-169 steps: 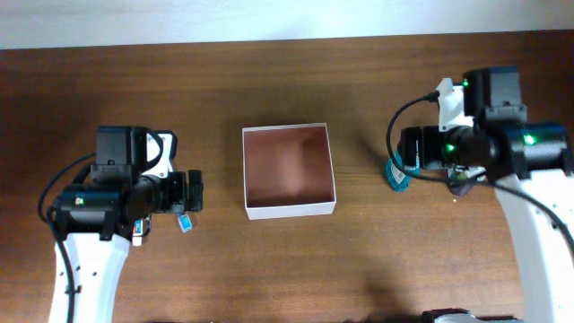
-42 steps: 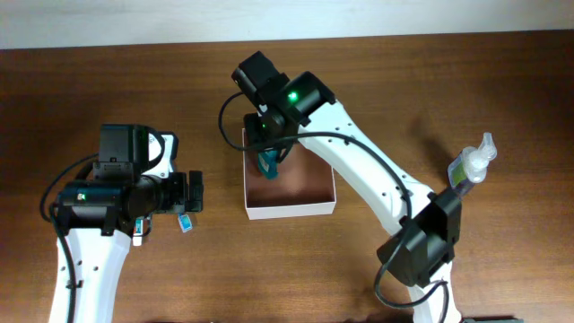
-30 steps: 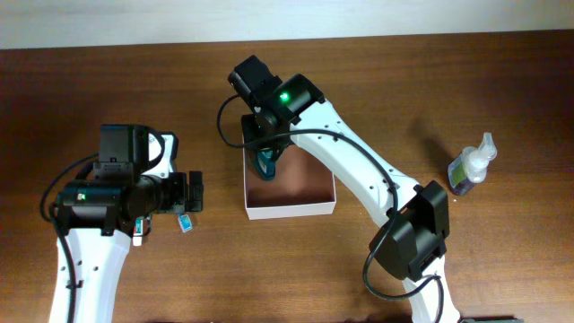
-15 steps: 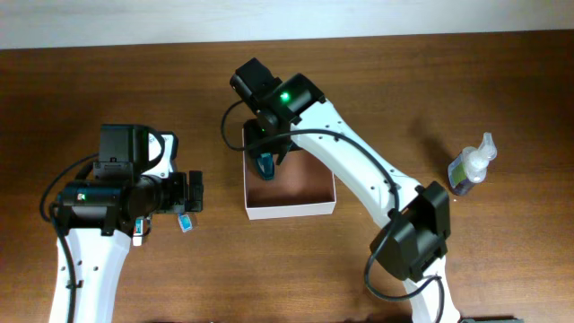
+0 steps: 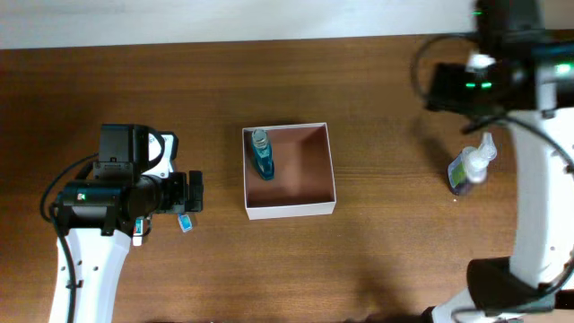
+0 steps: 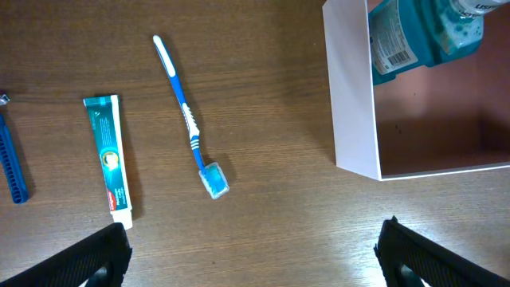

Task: Pack container
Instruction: 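Release mouthwash, move right gripper to clear soap bottle and grasp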

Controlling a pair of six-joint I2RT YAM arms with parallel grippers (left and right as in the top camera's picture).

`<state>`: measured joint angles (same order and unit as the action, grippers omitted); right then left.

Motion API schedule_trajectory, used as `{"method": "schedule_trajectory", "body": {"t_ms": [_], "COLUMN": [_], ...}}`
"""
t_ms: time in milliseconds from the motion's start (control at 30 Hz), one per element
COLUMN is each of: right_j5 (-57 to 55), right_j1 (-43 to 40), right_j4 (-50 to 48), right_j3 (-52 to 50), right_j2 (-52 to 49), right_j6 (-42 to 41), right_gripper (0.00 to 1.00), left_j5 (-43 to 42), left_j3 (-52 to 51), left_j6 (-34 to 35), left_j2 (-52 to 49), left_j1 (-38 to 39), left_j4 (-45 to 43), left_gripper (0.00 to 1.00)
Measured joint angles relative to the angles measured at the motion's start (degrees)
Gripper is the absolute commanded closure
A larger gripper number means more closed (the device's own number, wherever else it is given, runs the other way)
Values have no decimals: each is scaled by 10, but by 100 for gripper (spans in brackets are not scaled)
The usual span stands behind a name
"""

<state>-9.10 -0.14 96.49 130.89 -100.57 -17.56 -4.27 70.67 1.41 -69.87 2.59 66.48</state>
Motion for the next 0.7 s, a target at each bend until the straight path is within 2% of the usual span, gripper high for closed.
{"method": "schedule_trajectory", "body": {"t_ms": [133,267,433,700], "right_j5": [29,47,76,86], "right_j1": [-109,-165,-201,-205], "right_j4": [-15,-57,-140,-227], "right_j3": [-64,-137,-231,-328], "right_j2": [-5,-10,-14,-14], "right_j6": [55,87,122,148], "right_gripper": [10,10,9,9], "left_j5": [0,0,0,0], "left_j3": [0,0,0,1], "left_j6": [0,0,0,0], "left_j2": [0,0,0,0], "left_j1": [0,0,0,0], "left_j4": [0,0,0,0], "left_gripper": [0,0,0,0]}}
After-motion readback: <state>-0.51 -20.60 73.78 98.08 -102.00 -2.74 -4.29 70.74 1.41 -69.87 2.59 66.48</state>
